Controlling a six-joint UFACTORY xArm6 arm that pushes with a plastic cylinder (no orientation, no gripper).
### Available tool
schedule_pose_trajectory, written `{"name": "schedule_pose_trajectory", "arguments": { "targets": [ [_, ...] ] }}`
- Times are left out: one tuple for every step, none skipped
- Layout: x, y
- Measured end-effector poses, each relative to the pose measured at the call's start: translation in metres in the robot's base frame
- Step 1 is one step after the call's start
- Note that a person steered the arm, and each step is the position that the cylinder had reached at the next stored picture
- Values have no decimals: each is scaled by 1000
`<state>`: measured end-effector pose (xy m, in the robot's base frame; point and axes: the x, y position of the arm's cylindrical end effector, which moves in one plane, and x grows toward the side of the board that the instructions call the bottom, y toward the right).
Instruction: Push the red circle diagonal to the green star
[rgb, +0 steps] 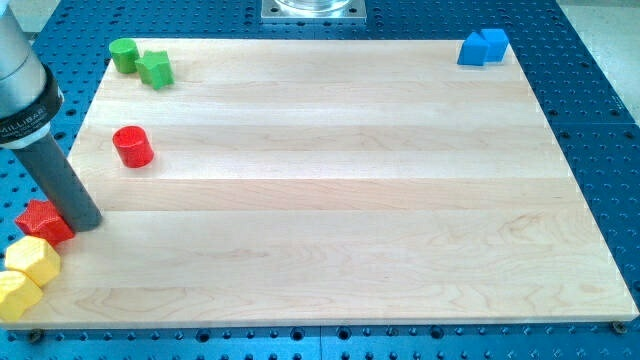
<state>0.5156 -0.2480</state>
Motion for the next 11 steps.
{"name": "schedule_pose_trajectory", "arguments": {
  "targets": [
    [-10, 19],
    [-62, 108],
    [-118, 113],
    [-123, 75],
    [-104, 47],
    [-80, 11],
    [-107, 13],
    [-104, -13],
    [-87, -28],
    [-76, -37],
    [-70, -39]
  ]
}}
